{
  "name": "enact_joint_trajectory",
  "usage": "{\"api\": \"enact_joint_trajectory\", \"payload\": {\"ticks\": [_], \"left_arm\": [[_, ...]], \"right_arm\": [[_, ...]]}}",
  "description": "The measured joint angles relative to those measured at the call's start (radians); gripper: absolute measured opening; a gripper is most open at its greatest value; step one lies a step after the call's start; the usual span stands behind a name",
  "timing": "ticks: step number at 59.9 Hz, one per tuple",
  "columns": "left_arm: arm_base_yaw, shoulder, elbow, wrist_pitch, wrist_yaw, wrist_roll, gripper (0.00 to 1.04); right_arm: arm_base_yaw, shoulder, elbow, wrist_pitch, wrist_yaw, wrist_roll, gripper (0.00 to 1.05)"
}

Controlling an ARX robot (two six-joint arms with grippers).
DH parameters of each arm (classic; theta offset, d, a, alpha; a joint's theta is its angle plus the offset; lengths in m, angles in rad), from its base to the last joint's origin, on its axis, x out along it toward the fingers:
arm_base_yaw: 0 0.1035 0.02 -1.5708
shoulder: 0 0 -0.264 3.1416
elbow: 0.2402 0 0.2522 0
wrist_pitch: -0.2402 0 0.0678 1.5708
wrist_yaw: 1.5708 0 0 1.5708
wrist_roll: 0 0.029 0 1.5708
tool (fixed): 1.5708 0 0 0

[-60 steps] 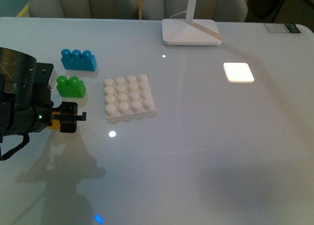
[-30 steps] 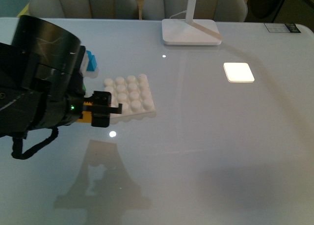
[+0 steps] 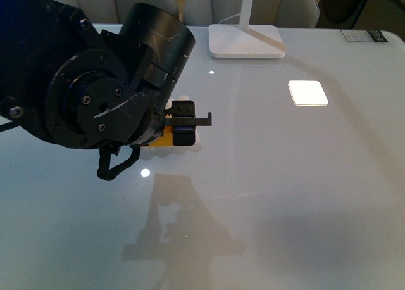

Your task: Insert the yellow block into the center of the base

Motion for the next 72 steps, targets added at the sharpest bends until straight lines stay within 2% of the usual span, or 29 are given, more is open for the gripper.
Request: {"api": "enact_joint_trajectory", "payload": {"ticks": [32,50,72], "left_arm": [[-0.015,0.136,0.261,-0.103,-0.097,-0.132,0.63],[-0.035,0.214,0.343,-0.119,-0.114,-0.135,0.63],[-0.019,0.265,0.401,-0.12,-0.133,-0.1,0.63]], "right_arm": [[0.0,0.0,0.0,0.0,0.0,0.0,0.96],[0.0,0.0,0.0,0.0,0.0,0.0,0.96],[0.0,0.0,0.0,0.0,0.0,0.0,0.96]]}}
